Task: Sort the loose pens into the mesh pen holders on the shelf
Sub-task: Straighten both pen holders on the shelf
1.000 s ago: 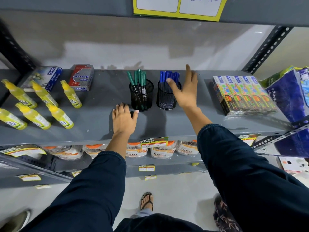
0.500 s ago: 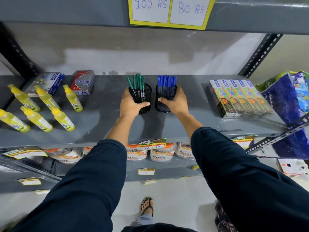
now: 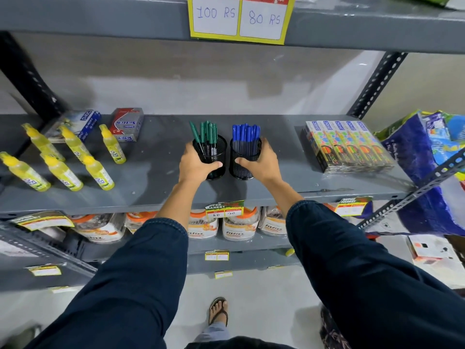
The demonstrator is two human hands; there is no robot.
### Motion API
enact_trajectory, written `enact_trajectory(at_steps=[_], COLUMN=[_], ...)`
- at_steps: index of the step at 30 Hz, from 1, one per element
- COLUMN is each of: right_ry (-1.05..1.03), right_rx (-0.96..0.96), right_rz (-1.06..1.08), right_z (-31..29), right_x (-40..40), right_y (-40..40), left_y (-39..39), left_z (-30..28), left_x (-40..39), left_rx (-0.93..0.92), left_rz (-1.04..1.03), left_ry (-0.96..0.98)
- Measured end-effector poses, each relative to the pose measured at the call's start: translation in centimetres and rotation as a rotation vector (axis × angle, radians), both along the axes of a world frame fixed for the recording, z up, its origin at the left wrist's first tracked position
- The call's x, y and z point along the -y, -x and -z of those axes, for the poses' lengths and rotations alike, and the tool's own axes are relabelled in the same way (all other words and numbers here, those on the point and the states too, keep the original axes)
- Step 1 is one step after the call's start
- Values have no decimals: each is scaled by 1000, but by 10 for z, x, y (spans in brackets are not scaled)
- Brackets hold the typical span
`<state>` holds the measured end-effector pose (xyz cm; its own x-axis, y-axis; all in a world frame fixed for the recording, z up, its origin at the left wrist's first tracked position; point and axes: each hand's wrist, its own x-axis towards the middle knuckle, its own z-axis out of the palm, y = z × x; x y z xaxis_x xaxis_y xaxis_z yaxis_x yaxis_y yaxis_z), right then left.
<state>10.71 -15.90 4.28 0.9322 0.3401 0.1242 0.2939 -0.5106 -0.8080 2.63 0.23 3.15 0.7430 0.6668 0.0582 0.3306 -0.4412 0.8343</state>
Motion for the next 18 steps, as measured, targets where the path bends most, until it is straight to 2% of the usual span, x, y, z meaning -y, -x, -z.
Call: enact_trajectory(at_steps=[18], right_ry=[-52], right_rx=[-48], right_rz=[-57], right_z=[1], right_x=[32], right_y=[44], left_y=[53], left_z=[-8], left_x=[30], left_rx=[-38], left_rz=[37], left_ry=[15])
